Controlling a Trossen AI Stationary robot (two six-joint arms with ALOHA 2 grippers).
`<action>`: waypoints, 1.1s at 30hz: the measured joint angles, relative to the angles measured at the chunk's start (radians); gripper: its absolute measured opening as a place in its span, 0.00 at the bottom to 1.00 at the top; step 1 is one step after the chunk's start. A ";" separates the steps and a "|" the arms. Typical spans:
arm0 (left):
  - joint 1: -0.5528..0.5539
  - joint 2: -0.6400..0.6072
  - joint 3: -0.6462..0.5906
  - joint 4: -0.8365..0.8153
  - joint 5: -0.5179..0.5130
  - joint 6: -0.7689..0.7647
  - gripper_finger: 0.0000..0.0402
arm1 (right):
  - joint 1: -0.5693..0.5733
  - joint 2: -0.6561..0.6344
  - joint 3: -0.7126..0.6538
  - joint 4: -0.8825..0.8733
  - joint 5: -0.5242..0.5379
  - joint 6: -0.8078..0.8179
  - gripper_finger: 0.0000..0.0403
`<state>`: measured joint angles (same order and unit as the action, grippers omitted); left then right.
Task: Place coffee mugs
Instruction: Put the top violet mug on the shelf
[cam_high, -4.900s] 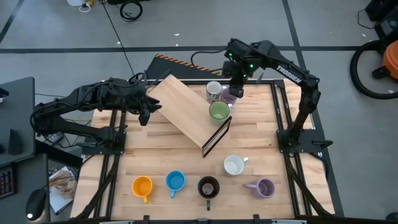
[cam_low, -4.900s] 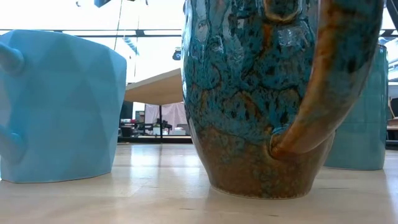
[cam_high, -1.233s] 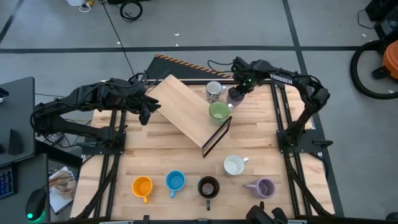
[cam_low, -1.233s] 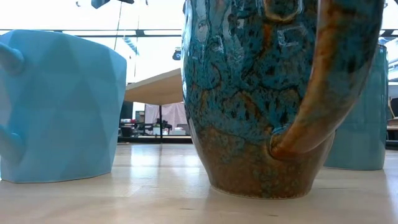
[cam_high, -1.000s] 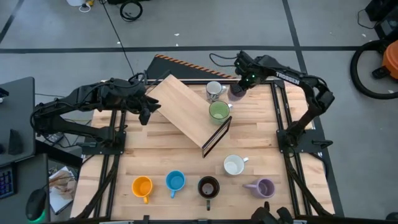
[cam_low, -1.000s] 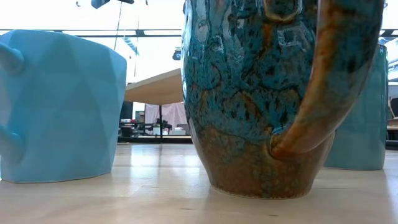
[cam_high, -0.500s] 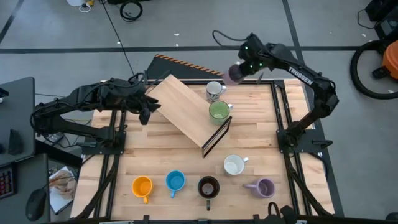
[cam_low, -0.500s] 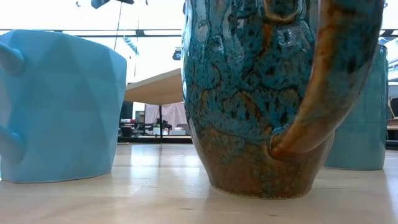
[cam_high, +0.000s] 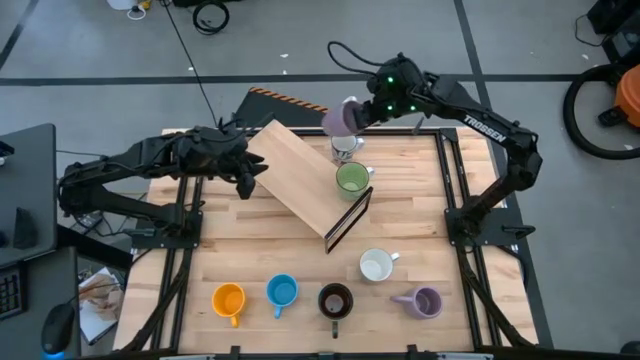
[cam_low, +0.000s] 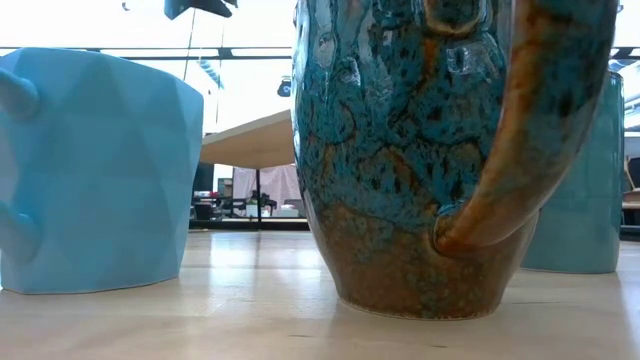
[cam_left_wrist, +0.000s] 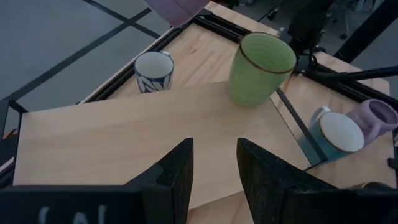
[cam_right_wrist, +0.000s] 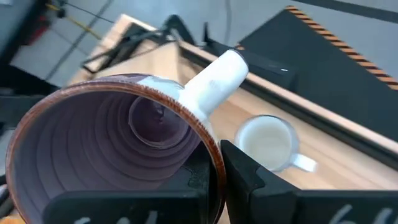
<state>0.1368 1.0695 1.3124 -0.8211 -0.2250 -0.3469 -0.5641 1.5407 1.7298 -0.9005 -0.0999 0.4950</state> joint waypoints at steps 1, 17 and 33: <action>0.000 0.000 0.000 0.000 0.000 0.001 0.32 | 0.009 0.003 0.000 0.009 -0.015 0.009 0.07; 0.020 -0.018 -0.001 0.062 0.004 0.019 0.32 | 0.124 0.178 0.205 -0.017 -0.075 -0.004 0.07; 0.017 -0.018 -0.001 0.061 0.012 0.020 0.32 | 0.133 0.429 0.452 -0.243 -0.109 -0.092 0.07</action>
<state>0.1535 1.0515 1.3117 -0.7601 -0.2127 -0.3267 -0.4311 1.9694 2.1815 -1.1433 -0.2088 0.4034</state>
